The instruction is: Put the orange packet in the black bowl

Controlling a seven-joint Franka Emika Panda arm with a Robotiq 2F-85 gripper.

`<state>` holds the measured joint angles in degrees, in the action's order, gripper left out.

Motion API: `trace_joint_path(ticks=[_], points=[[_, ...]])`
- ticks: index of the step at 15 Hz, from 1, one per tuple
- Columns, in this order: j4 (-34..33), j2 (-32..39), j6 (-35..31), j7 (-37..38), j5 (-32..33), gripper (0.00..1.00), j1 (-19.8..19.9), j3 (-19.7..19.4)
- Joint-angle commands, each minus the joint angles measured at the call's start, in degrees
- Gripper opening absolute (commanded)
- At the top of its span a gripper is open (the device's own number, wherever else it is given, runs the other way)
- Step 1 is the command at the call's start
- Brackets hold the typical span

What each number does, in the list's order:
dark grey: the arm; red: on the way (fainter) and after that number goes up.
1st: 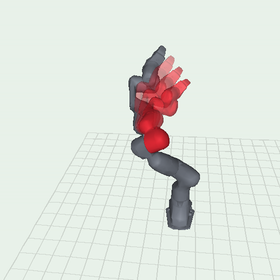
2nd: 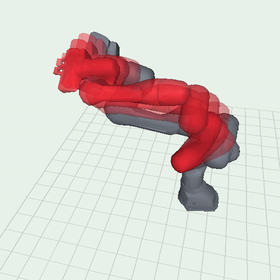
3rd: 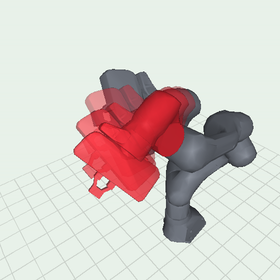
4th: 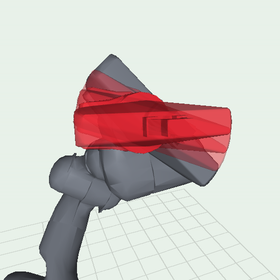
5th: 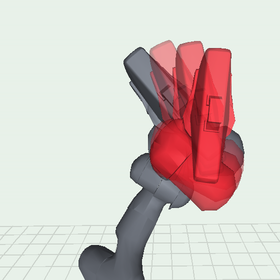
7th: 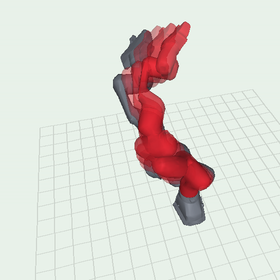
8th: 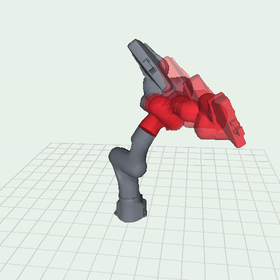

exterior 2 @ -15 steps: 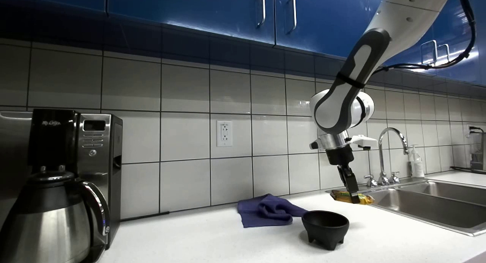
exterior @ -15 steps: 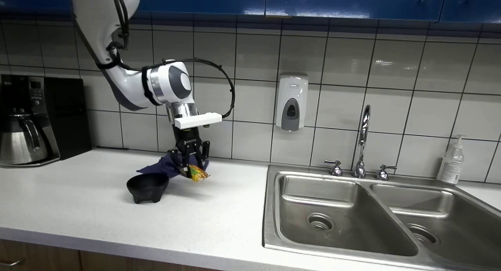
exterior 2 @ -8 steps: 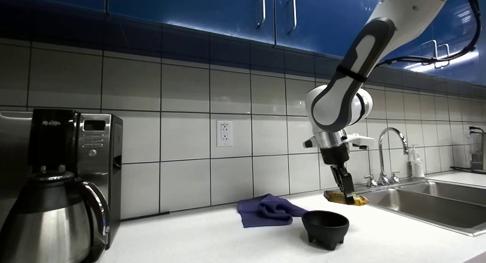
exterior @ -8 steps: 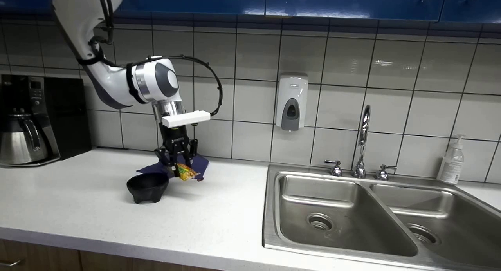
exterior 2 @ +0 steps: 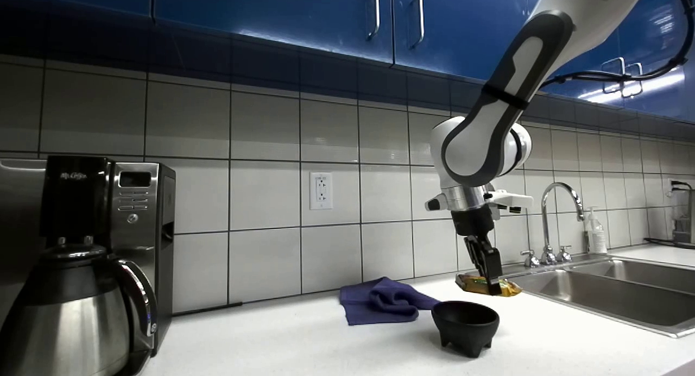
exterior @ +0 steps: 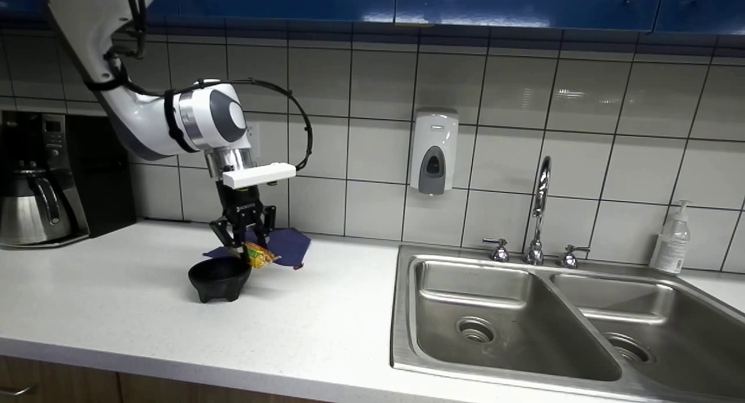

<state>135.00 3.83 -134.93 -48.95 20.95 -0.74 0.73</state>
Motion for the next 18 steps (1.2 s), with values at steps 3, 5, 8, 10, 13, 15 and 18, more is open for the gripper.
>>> trace_joint_path(ticks=[3, 5, 8, 10, 13, 15, 18], points=[[3.6, -3.6, -0.9, -2.7, 0.3, 0.18, -1.1, 1.3], [4.0, -3.6, -0.8, -3.1, 0.3, 0.18, -1.4, 1.5], [4.6, -3.5, -0.7, -3.2, 0.5, 0.18, -1.7, 1.6], [4.9, -3.4, -0.5, -3.1, 0.7, 0.18, -1.8, 1.5], [5.3, -3.5, -0.5, -2.8, 0.9, 0.69, -2.0, 1.6], [5.5, -3.6, -0.6, -2.7, 0.9, 0.82, -2.0, 1.5], [5.6, -3.7, -0.6, -2.6, 0.9, 1.00, -2.0, 1.5]])
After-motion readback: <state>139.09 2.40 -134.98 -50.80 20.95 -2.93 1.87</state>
